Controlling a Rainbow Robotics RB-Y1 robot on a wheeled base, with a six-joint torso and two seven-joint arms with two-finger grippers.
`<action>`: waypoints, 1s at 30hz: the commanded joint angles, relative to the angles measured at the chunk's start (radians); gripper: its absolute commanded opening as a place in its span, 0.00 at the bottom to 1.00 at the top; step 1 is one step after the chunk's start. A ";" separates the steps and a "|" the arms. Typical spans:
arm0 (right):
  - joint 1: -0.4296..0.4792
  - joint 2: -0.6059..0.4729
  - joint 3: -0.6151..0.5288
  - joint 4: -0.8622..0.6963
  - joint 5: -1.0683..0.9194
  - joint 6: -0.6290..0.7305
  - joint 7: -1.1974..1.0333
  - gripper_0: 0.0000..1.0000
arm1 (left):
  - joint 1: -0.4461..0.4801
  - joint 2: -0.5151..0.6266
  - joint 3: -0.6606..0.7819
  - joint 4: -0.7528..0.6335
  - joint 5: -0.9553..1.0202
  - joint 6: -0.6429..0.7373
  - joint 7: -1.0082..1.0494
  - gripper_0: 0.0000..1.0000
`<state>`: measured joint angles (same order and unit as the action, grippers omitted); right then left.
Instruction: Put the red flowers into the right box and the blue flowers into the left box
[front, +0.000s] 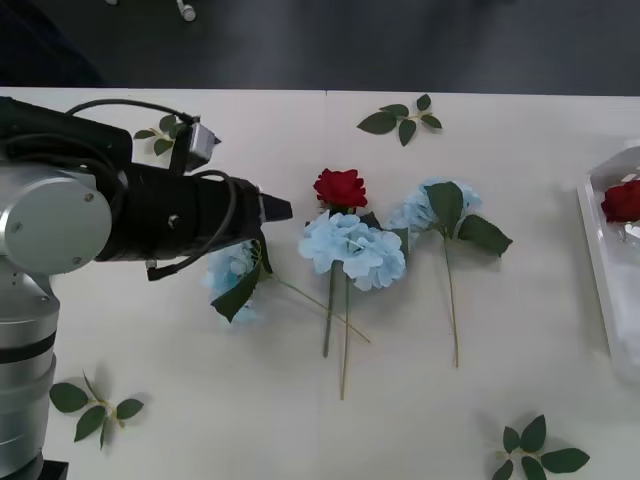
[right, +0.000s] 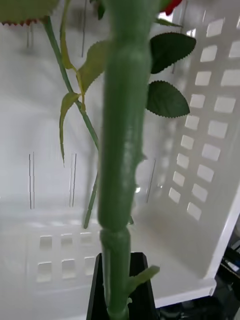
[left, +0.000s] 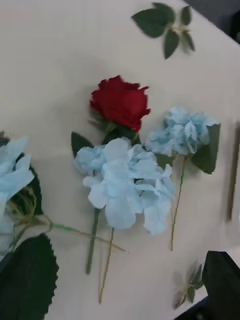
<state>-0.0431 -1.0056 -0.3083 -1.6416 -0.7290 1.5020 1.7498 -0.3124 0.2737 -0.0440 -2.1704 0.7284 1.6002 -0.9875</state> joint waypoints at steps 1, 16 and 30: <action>-0.004 0.016 -0.014 -0.015 0.054 0.006 -0.041 0.00 | -0.060 0.005 -0.027 -0.040 -0.050 0.086 0.161 1.00; 0.006 0.021 0.025 -0.023 0.151 0.011 -0.036 0.48 | -0.068 -0.143 -0.103 -0.040 -0.300 0.251 0.520 1.00; 0.008 0.021 0.025 -0.038 0.152 0.040 -0.046 0.52 | -0.068 -0.180 -0.287 0.030 -0.515 0.313 0.837 1.00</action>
<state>-0.0428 -0.9751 -0.2702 -1.6490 -0.5814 1.5437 1.7346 -0.3617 0.1166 -0.3003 -2.1603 0.2412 1.9127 -0.2306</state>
